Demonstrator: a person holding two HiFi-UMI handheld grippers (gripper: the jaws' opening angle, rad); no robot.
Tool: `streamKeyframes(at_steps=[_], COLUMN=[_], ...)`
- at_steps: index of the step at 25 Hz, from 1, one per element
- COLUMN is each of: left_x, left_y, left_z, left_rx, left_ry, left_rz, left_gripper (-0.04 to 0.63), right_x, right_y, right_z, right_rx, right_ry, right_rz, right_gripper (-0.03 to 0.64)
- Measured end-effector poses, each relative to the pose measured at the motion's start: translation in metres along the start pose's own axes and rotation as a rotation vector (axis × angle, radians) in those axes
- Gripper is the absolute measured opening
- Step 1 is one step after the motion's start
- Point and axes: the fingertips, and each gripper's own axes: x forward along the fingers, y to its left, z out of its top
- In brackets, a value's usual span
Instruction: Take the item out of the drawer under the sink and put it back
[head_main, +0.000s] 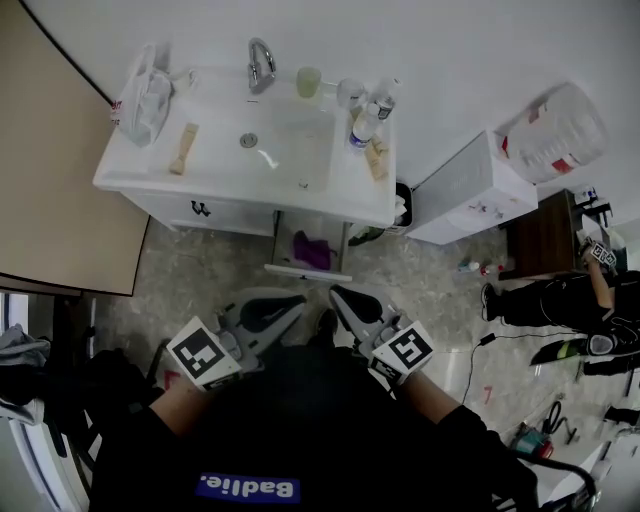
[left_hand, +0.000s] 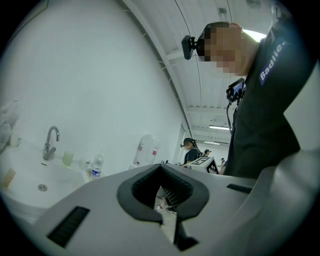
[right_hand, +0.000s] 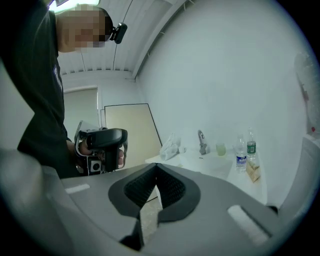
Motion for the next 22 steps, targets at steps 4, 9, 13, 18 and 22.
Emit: streamKeyframes(at_steps=[4,9,13,18,22], left_x=[0.014,0.026,0.035,0.04,0.045], left_y=[0.007,0.008,0.013,0.022,0.03], left_z=[0.002,0.004,0.004,0.006,0.005], left_rx=[0.025,0.011,0.005,0.004,-0.011], left_ry=[-0.011,-0.017,-0.02,-0.03,-0.036], left_rz=[0.048,0.085,0.119,0.156,0.184], left_gripper=[-0.011,-0.011,-0.011,-0.011,-0.011], right_x=[0.002,0.002,0.007,0.022,0.036], right_y=[-0.019,-0.038,-0.055,-0.078,-0.094], right_z=[-0.004,-0.015,-0.029,-0.047,-0.062], right_rx=[-0.005,-0.007,-0.019,-0.021,-0.013], right_ry=[0.014,0.045,0.082,0.125,0.166], right_rz=[0.027,0.056,0.083,0.094,0.114], right_gripper=[0.002,0.002,0.002,0.002,0.003])
